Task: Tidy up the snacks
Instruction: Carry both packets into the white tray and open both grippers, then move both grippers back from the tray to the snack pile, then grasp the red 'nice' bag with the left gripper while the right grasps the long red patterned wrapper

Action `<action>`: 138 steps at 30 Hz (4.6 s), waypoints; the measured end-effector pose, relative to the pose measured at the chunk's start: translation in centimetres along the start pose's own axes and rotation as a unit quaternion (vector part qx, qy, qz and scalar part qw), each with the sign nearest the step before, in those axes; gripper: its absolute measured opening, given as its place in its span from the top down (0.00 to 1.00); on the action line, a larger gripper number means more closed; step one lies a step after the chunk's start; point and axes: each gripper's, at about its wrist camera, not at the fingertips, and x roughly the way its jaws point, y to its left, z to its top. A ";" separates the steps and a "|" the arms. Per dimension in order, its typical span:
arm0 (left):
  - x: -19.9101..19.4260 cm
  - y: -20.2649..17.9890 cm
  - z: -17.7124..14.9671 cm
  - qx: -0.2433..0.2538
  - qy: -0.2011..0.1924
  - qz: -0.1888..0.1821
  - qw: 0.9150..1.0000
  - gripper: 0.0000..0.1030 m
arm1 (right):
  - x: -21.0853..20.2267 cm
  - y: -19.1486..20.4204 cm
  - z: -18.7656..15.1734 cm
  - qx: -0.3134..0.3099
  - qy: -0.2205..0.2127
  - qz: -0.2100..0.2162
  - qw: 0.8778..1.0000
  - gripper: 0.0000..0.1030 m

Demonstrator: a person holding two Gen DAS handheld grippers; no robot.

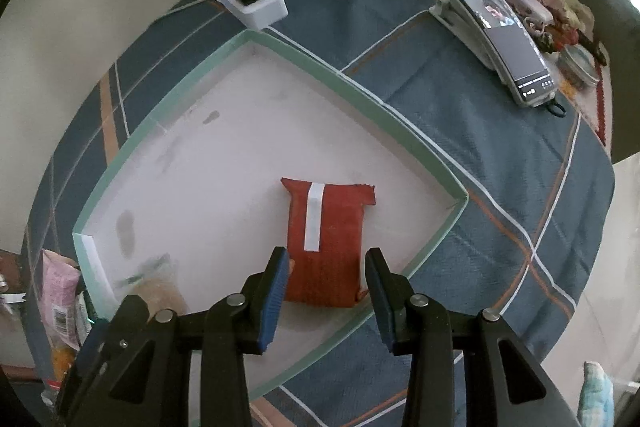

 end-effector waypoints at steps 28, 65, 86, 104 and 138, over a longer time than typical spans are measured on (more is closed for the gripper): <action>-2.6 11.4 -1.2 -0.141 0.026 0.134 0.980 0.00 | -0.4 5.5 -2.8 -0.112 -0.008 0.030 0.993 0.00; -8.1 24.1 -4.4 -0.230 -0.010 0.188 0.955 0.00 | -2.8 19.8 -14.1 -0.320 0.029 0.167 0.932 0.00; -3.6 24.5 -4.2 -0.171 0.053 0.235 0.955 0.00 | 2.0 21.3 -16.7 -0.356 0.085 0.121 0.923 0.27; -2.7 24.4 -3.8 -0.168 0.052 0.225 0.958 0.46 | 2.3 25.1 -20.4 -0.419 0.045 0.073 0.904 0.25; -8.2 25.2 -3.3 -0.244 -0.042 0.141 0.959 0.64 | -1.5 21.7 -14.3 -0.344 0.064 0.124 0.929 0.54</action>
